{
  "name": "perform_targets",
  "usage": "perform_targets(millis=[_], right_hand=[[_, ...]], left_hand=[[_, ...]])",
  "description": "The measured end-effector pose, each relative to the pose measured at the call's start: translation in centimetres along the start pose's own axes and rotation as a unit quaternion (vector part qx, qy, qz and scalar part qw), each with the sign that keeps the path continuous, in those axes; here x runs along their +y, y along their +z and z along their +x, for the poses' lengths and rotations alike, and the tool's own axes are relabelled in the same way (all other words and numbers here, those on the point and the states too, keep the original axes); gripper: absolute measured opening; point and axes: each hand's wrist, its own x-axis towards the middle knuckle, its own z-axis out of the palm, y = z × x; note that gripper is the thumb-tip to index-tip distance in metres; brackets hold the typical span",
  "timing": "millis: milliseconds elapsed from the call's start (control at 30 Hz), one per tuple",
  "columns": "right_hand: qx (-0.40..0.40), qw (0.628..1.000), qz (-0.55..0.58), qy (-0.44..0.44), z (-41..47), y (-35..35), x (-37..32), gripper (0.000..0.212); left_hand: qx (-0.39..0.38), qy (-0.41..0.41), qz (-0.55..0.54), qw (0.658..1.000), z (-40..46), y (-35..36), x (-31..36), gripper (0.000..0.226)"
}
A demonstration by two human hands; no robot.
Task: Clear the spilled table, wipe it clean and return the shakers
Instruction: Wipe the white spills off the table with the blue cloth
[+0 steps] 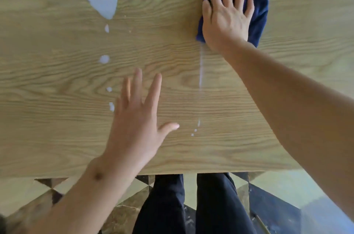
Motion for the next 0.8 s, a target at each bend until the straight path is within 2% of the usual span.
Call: perform_targets(millis=[133, 300, 433, 567, 667, 800], right_hand=[[-0.008, 1.0, -0.011, -0.013, 0.3, 0.1, -0.7, 0.063], [-0.051, 0.996, -0.027, -0.07, -6.4, 0.6, -2.5, 0.08], [-0.098, 0.984, -0.033, -0.148, -15.7, 1.7, -3.3, 0.073], [-0.134, 0.962, -0.063, -0.228, -24.1, 2.1, -1.7, 0.062], [-0.143, 0.946, -0.081, -0.279, -26.8, 2.3, 0.5, 0.059], [-0.139, 0.925, -0.107, -0.337, -26.9, 2.2, 3.2, 0.067]], left_hand=[[-0.011, 0.003, 0.027, 1.0, -4.5, 3.0, -1.4, 0.116], [-0.025, -0.045, 0.016, 0.999, -6.8, 4.4, -1.8, 0.113], [-0.008, -0.111, -0.016, 0.994, -6.9, 4.4, -3.7, 0.114], [-0.002, -0.137, -0.017, 0.99, -6.7, 4.5, -5.9, 0.118], [-0.003, -0.163, -0.037, 0.986, -6.3, 4.1, -7.6, 0.121], [-0.042, -0.207, -0.056, 0.976, -5.3, 2.8, -11.0, 0.131]])
